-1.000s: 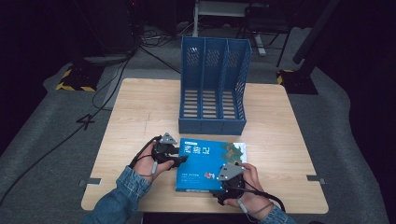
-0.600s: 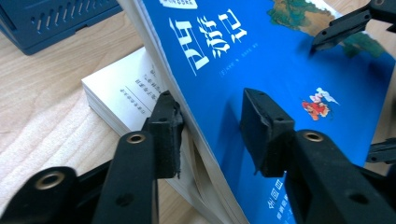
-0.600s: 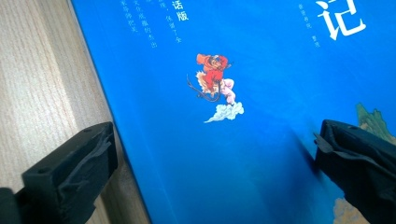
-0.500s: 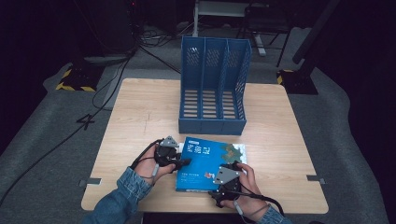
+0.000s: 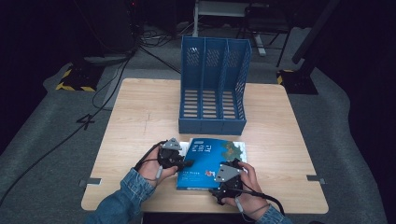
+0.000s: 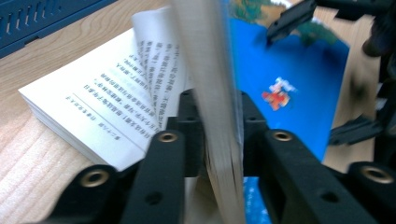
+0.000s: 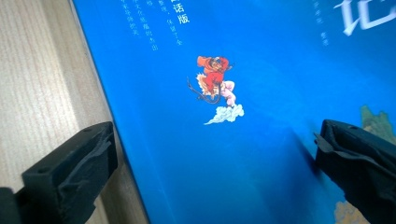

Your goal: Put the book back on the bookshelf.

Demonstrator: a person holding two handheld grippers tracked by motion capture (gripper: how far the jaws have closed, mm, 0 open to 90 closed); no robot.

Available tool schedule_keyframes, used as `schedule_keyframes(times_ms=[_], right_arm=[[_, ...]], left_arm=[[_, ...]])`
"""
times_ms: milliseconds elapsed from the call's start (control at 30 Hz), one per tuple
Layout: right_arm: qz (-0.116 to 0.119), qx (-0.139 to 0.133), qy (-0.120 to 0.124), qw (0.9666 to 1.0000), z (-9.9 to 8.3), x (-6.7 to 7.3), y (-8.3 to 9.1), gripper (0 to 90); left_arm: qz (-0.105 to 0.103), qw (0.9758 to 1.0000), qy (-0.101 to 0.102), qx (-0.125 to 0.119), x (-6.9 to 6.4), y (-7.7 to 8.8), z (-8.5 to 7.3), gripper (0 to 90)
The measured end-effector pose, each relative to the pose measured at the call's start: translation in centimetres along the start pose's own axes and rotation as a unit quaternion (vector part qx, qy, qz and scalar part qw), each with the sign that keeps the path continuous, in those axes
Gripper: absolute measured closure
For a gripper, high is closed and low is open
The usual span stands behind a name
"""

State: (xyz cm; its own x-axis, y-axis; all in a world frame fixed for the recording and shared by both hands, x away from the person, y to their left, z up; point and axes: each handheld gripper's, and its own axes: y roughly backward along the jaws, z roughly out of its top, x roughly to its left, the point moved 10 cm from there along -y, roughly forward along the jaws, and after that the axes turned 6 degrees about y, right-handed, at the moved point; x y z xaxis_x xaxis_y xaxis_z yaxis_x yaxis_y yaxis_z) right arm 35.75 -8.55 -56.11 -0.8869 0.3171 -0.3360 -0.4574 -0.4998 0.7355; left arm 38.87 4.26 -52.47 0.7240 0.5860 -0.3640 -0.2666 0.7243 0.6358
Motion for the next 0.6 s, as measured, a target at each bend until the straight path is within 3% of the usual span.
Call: schedule_keyframes(times_ms=[133, 300, 600], right_arm=[[0.004, -0.014, -0.016, 0.9998, 0.1, -0.3, 0.2, 0.6], [0.021, -0.07, -0.041, 0.9965, 1.5, -0.6, 1.6, 18.2], [-0.006, -0.101, -0.062, 0.9929, 1.7, -1.2, 2.1, 16.0]], left_arm=[[-0.002, 1.0, 0.005, 0.001, -0.6, 0.5, 0.9, 80.8], [-0.003, 0.9998, 0.016, 0.008, -1.3, 1.1, 2.5, 81.1], [0.004, 0.9995, 0.001, 0.031, -2.1, 1.5, 4.7, 81.1]])
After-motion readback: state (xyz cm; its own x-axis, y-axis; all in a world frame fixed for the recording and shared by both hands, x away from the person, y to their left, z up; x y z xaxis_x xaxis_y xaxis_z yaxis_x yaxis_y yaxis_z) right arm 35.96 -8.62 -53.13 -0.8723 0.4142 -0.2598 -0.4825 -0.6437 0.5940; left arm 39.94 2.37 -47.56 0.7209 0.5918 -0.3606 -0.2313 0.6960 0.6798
